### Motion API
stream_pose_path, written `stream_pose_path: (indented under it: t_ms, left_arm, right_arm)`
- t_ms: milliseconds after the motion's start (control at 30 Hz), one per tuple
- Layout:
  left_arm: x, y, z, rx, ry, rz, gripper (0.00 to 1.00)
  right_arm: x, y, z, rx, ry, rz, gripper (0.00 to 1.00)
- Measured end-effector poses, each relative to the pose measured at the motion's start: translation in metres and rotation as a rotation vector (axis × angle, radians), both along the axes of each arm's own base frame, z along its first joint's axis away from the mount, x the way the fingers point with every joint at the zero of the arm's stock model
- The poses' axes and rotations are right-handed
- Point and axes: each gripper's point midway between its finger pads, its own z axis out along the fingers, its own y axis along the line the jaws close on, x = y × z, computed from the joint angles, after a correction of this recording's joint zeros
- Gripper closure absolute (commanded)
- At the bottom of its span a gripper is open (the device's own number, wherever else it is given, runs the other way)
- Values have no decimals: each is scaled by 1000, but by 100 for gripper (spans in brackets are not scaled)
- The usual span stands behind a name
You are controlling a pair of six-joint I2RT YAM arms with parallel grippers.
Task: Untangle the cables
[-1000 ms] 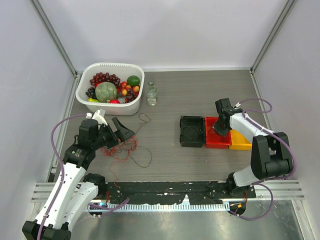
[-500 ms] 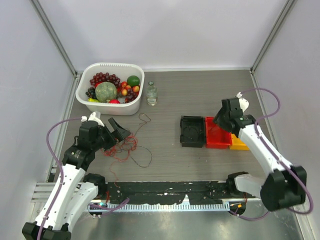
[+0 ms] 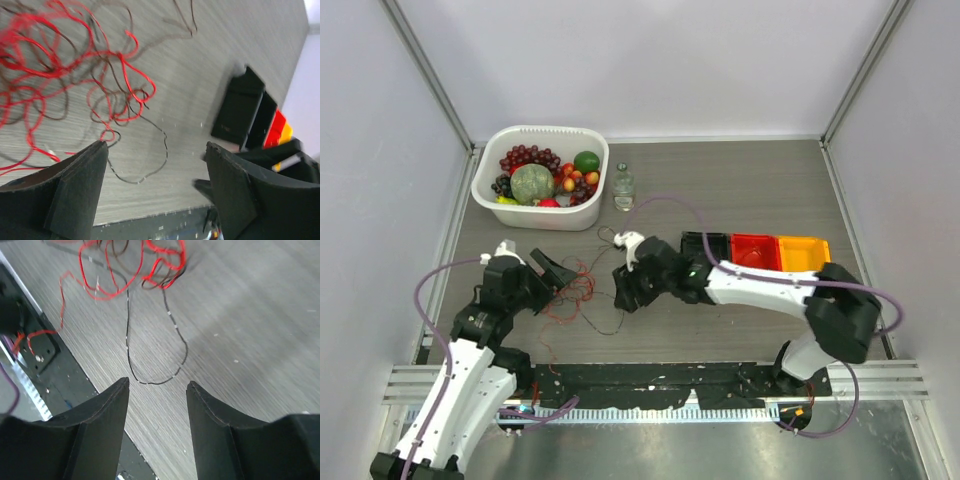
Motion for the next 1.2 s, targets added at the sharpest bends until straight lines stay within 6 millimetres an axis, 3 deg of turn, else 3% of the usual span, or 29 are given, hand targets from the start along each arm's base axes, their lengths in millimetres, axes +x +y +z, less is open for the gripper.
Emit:
stream_pose_path:
  t_ms: [67, 133, 400, 467, 567, 700, 833, 933, 1000, 1200]
  left_arm:
    - [-2, -18, -12, -64, 31, -80, 28]
    - [-5, -31, -23, -109, 70, -141, 31]
    - [1, -58, -40, -197, 143, -256, 34]
    - [6, -60, -43, -203, 149, -263, 34]
    - [11, -62, -48, -205, 162, -265, 36]
    - [20, -63, -54, -197, 161, -256, 36]
    - [31, -58, -67, -165, 162, -220, 28]
    - [36, -47, -89, -106, 215, -160, 25]
    - [37, -39, -103, -85, 253, -118, 25]
    - [58, -27, -101, -98, 189, -47, 25]
  right_arm:
    - [-15, 17, -29, -26, 37, 100, 45]
    - [-16, 24, -46, -35, 48, 139, 46]
    - [6, 44, -77, -37, -17, 188, 49]
    - [9, 47, -81, -40, -25, 191, 54]
    - [12, 52, -84, -29, -37, 198, 78]
    - [10, 57, -82, -10, -36, 203, 99]
    - [-9, 48, -80, -22, -33, 204, 99]
    - [-26, 30, -60, -12, -32, 190, 99]
    - [-33, 18, -26, 36, -65, 173, 99]
    - [-31, -20, 130, 306, -299, 49, 100]
